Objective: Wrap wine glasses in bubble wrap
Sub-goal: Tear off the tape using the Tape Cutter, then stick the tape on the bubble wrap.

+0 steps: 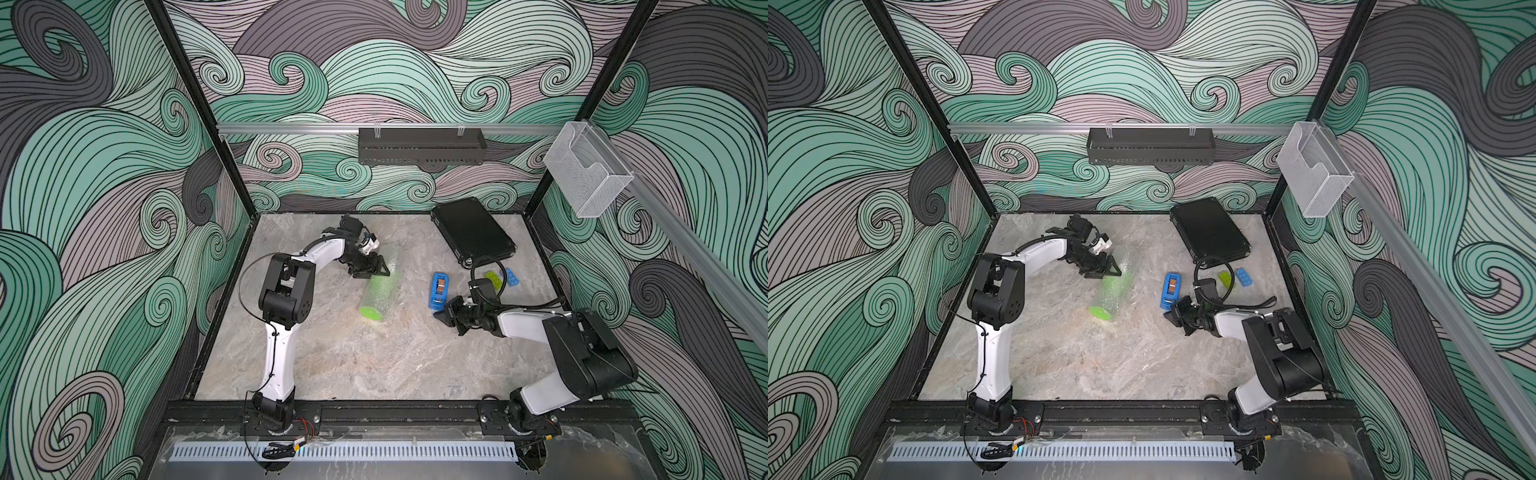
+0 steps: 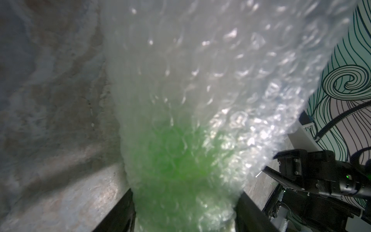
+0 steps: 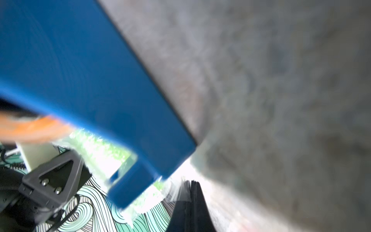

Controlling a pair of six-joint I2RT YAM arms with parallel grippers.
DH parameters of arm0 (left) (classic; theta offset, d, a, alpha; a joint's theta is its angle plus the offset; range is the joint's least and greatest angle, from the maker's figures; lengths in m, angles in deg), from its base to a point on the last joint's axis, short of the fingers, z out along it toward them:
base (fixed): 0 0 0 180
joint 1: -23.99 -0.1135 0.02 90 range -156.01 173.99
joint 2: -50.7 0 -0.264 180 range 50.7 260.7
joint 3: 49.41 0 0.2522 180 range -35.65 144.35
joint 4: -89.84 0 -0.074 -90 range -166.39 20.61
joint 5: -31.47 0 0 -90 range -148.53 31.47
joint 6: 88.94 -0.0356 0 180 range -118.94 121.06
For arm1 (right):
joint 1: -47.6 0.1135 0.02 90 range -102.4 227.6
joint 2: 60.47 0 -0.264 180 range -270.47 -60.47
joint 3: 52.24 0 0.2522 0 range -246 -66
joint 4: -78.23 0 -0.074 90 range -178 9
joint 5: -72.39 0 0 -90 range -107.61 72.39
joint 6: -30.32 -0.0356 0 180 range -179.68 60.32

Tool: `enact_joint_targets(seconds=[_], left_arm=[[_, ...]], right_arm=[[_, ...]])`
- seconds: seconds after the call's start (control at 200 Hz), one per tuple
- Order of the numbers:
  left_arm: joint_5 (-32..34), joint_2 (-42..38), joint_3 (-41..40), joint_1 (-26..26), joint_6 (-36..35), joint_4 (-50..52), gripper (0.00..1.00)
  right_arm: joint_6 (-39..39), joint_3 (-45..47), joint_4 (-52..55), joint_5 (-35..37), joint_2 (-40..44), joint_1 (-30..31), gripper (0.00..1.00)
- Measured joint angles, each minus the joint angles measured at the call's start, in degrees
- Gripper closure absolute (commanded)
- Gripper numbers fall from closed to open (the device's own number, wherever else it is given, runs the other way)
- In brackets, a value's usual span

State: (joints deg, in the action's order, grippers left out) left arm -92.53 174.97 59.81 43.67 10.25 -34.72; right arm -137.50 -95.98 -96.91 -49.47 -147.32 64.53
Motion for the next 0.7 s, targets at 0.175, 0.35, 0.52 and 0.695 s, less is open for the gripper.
enact_joint_targets(seconds=[0.175, 0.35, 0.52, 0.695], left_arm=[[0.0, 0.0, 0.0, 0.0, 0.0, 0.0, 0.32], [0.0, 0.0, 0.0, 0.0, 0.0, 0.0, 0.32], [0.0, 0.0, 0.0, 0.0, 0.0, 0.0, 0.32], [0.0, 0.0, 0.0, 0.0, 0.0, 0.0, 0.32]], right_arm=[[8.2, -7.1, 11.5, -2.6, 7.0, 0.7, 1.00], [23.6, -22.0, 24.0, -6.5, 6.0, 2.1, 1.00], [40.0, -39.2, 34.7, -11.1, -4.8, 5.9, 1.00], [51.0, -50.5, 43.8, -13.8, -16.0, 9.0, 1.00]])
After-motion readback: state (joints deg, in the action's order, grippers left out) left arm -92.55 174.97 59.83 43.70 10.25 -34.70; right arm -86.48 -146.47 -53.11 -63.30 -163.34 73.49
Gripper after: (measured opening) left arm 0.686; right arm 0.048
